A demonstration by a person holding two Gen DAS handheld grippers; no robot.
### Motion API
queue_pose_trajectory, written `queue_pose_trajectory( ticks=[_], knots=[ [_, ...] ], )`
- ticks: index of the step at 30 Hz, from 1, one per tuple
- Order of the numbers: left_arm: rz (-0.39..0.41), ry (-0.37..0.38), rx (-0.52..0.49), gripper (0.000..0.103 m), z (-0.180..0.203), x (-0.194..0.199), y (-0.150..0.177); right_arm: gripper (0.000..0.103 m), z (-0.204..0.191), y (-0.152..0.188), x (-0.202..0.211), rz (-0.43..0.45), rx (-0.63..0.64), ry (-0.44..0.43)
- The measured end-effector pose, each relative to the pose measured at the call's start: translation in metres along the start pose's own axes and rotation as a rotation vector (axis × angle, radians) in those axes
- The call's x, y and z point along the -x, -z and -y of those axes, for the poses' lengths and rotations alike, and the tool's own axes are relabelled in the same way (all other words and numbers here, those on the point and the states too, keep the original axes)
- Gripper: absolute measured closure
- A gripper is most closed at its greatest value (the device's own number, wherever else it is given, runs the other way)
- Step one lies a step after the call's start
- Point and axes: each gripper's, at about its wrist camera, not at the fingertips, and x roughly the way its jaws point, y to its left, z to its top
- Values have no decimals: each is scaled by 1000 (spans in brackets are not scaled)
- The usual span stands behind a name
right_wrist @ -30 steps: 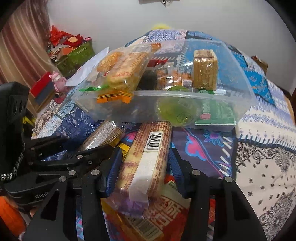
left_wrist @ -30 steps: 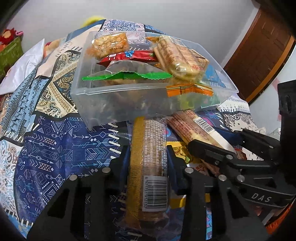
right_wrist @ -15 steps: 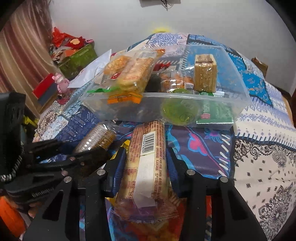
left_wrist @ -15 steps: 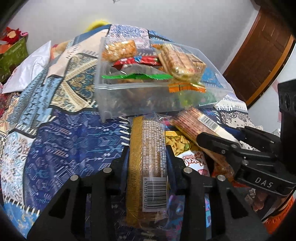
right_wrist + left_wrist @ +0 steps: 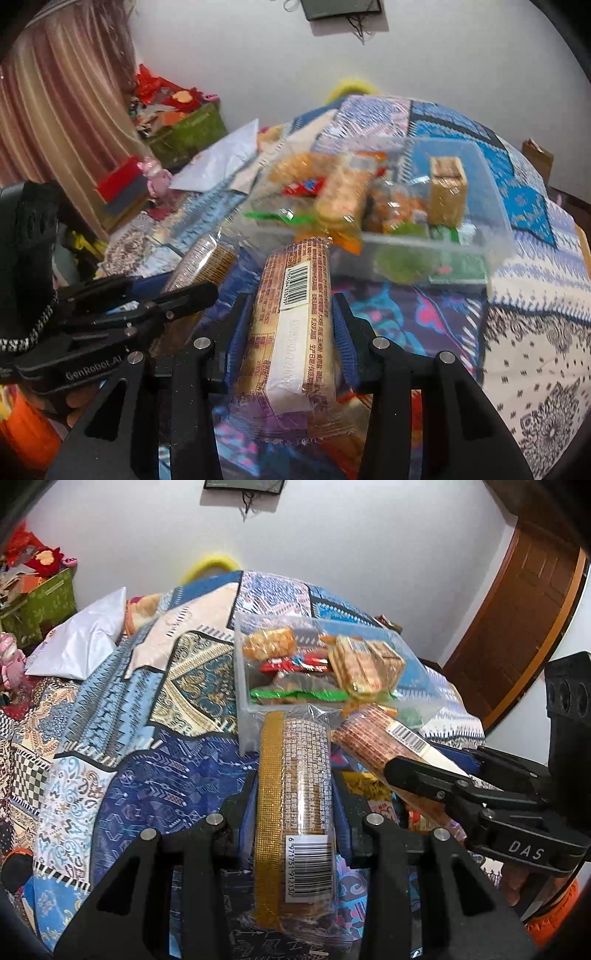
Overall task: Organize snacks
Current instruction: 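Grasp the tall gold-striped biscuit roll with the left gripper while the right gripper grasps the barcoded wafer stick, then lower both held snacks into the clear box and open both grippers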
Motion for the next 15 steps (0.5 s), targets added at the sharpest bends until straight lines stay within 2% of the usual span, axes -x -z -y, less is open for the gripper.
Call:
queue_pose_trajectory(
  ticks=[7,15],
  knots=[
    [17,-10,9,67,-7,3,-7,63,5,-16,-3,32,-7,24],
    [44,-3,-7,67,1,1,-23,63,38,-25,0,54,-64,121]
  ],
)
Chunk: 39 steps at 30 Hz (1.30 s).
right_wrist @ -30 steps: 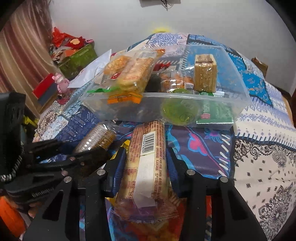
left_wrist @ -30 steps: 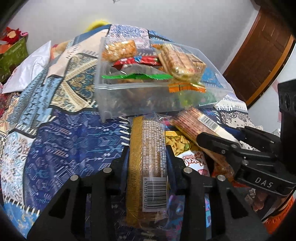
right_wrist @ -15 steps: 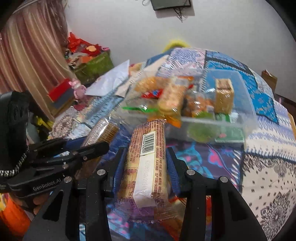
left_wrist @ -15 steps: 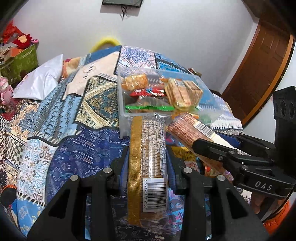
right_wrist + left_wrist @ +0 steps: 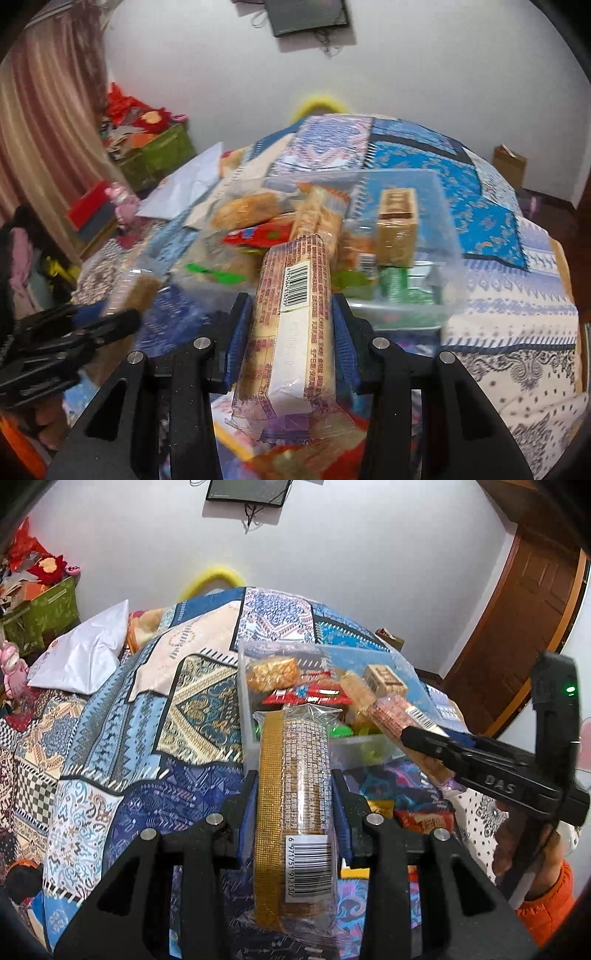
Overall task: Organize snacks
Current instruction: 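Lower both held snacks into the clear box and open both grippers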
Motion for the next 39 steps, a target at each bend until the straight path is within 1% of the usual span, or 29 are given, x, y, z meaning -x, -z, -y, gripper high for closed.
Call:
queue_pose_trajectory(
  ticks=[4,8,13,20,26,28,33,35,39],
  knots=[
    [14,6,-8,67,5,-4,-13,63,14,-1,5,4,-54,-34],
    [25,7,-19,67,12,-13,-32,63,18,-5,12,33,-58,-26],
    [37,15,-30,67,21,-25,-56,63,24,-19,14,68,-64,-6],
    [51,-25,-70,67,37,-54,-90,63,32,-41,5,102,-73,13],
    [33,-63,-109,67,50,-85,-103,63,38,-50,-14,88,-81,16],
    [16,-60,-109,67,51,-95,-105,63,40,-52,-22,74,-85,14],
    [-32,-72,-104,67,47,-123,-111,63,42,-54,-37,41,-73,23],
    [-41,-83,-105,67,45,-131,-114,63,43,-56,-44,22,-76,16],
    [-65,-80,-102,67,41,-141,-117,63,45,-58,-53,6,-70,23]
  ],
)
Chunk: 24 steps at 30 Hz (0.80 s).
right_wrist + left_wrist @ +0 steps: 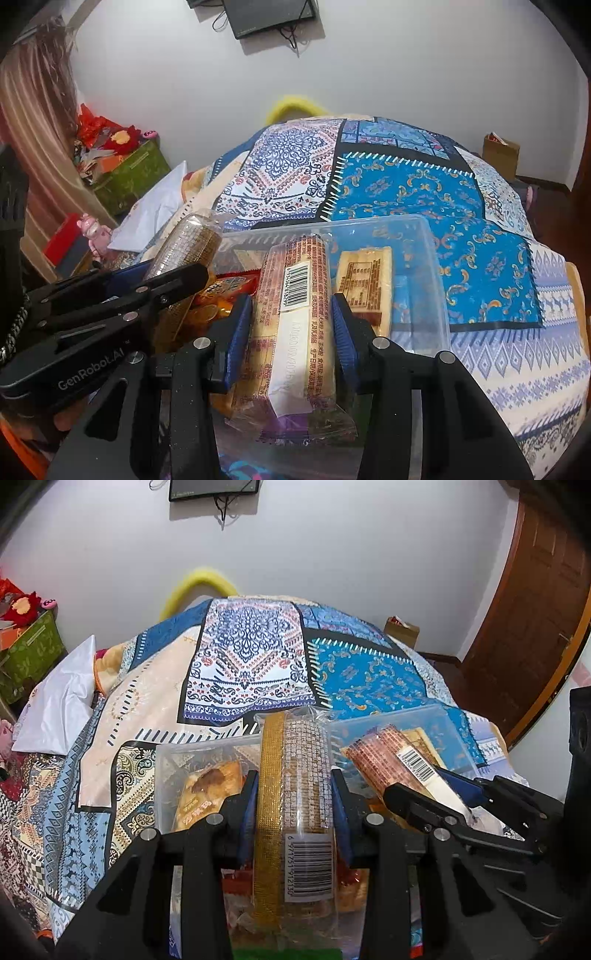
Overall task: Organize snacks
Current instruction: 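Lower both held snacks into the clear box and open both grippers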
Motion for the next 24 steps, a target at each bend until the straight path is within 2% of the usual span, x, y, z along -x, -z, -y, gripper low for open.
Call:
queue_pose_trajectory(
  ticks=[4,9,12,19,24],
  knots=[
    [-12,19,14,66,-4,-2,-2,62,1,-2,-4,-16,5,-9],
    [0,-4,-1,56,-3,5,-1,62,1,-4,-4,-41,17,-17],
    [16,-4,-3,52,-2,14,-2,58,0,-5,2,-43,17,-10],
    [78,7,-1,44,-3,56,1,43,-9,-9,35,24,47,4],
    [111,-2,-29,43,0,89,13,42,-18,-3,67,74,74,5]
  ],
)
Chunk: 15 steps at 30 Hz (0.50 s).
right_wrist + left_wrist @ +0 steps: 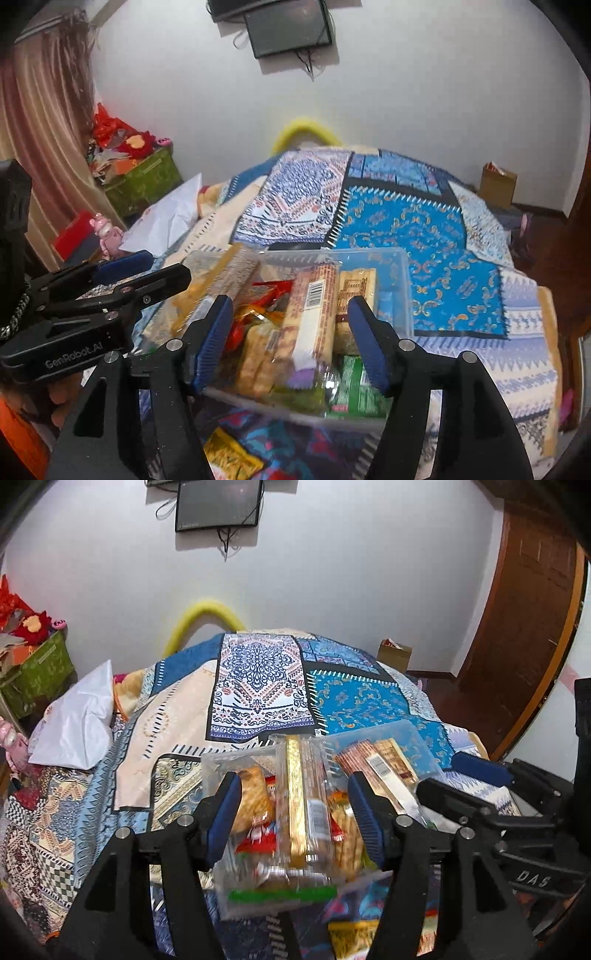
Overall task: Organize snacks
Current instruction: 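Lower both held snacks into the clear box and open both grippers, then grasp the yellow Kakapo chip bag with the left gripper while the right gripper grasps the red chip bag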
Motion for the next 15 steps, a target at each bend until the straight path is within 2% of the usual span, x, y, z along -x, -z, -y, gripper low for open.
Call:
queue_pose_trajectory(
  ticks=[4,8,15],
  knots=[
    [2,20,-5,41,1,21,14,32,-8,10,20,19,34,9],
    [-19,33,-2,40,1,36,37,32,-18,26,31,9,72,34],
    [-110,48,7,40,0,39,87,32,-19,74,31,-81,61,19]
  ],
)
